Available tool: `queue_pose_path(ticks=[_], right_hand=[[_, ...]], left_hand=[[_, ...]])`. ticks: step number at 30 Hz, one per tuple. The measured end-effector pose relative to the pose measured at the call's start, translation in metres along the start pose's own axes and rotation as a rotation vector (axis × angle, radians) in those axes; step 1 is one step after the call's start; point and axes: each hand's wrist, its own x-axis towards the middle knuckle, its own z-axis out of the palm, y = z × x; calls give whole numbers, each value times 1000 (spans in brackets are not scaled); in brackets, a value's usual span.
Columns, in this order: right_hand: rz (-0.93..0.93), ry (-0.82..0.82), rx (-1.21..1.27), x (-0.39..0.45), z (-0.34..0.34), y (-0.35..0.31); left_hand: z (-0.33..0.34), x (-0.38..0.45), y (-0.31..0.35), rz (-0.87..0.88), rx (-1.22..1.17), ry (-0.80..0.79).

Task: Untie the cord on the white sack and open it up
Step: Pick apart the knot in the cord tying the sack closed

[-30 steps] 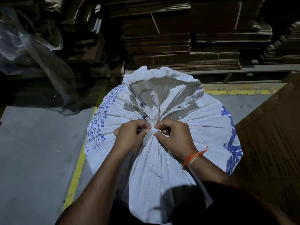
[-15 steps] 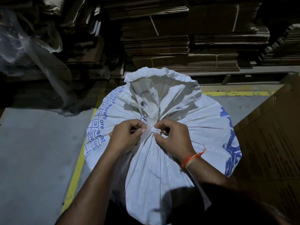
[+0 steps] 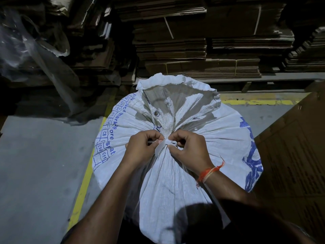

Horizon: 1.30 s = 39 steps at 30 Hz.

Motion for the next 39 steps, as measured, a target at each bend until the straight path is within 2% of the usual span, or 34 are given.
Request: queue_pose_path(ticks=[7,15,33,39], right_hand=[[5,5,-3,1,0,1],[35,18,49,1,0,-2],[3,-20,29,-1,2,0],[16,16,20,1,6,2]], left_hand=[[4,-2,-1,1,-59,21],[-9,-3,-3,-64,-20,41],[5,1,-5,-21,-59,48],[5,4,-9,-25,-113,58]])
